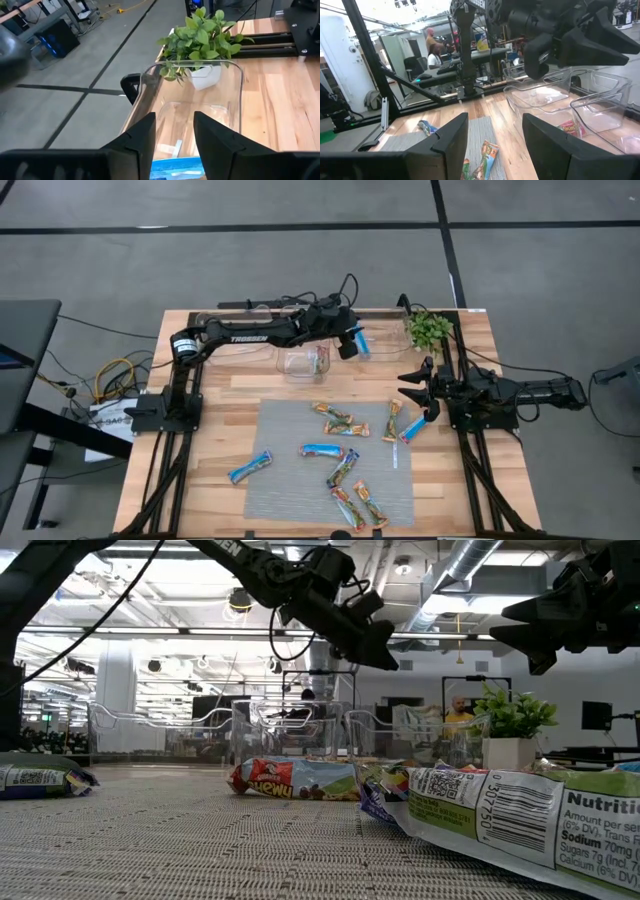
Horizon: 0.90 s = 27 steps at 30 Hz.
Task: Pick and place Granola Bars by type
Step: Put the blue granola bar into the right transparent bin
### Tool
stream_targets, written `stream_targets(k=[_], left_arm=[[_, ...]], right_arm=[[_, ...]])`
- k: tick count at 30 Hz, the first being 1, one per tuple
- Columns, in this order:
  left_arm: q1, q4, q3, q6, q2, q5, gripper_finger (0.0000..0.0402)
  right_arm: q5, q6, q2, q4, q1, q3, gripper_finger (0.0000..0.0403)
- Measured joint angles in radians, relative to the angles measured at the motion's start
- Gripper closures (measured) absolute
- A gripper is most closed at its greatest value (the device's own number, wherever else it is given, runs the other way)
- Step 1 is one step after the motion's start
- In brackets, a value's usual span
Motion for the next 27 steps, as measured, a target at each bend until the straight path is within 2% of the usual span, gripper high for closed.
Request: stream_targets(k=[9, 12, 16, 21, 23, 27], left_arm=[[-0.019, 0.0, 0.0, -0.099, -0.056, 0.003, 0.0274], [-0.03, -0.02, 0.0, -0.117, -0.086, 0.037, 0.0274], [-0.047, -0.095, 0.0, -0.14, -0.129, 0.106, 0.0274], [-0.075, -0.241, -0.006, -0.183, -0.185, 0.134, 0.0274], [-0.088, -0.258, -0.049, -0.185, -0.225, 0.133, 0.0274], [-0.136, -0.234, -0.213, -0.194, -0.345, 0.105, 0.0274]], right_arm=[[0.0, 0.0, 0.0, 0.0, 0.0, 0.0, 0.0221], [0.0, 0.0, 0.0, 0.0, 0.0, 0.0, 0.022], [0.0, 0.0, 0.0, 0.0, 0.0, 0.0, 0.0223], [0.0, 0.0, 0.0, 0.0, 0.0, 0.0, 0.0221], [0.0, 0.0, 0.0, 0.0, 0.0, 0.0, 0.022], [0.0, 0.0, 0.0, 0.0, 0.0, 0.0, 0.0221]])
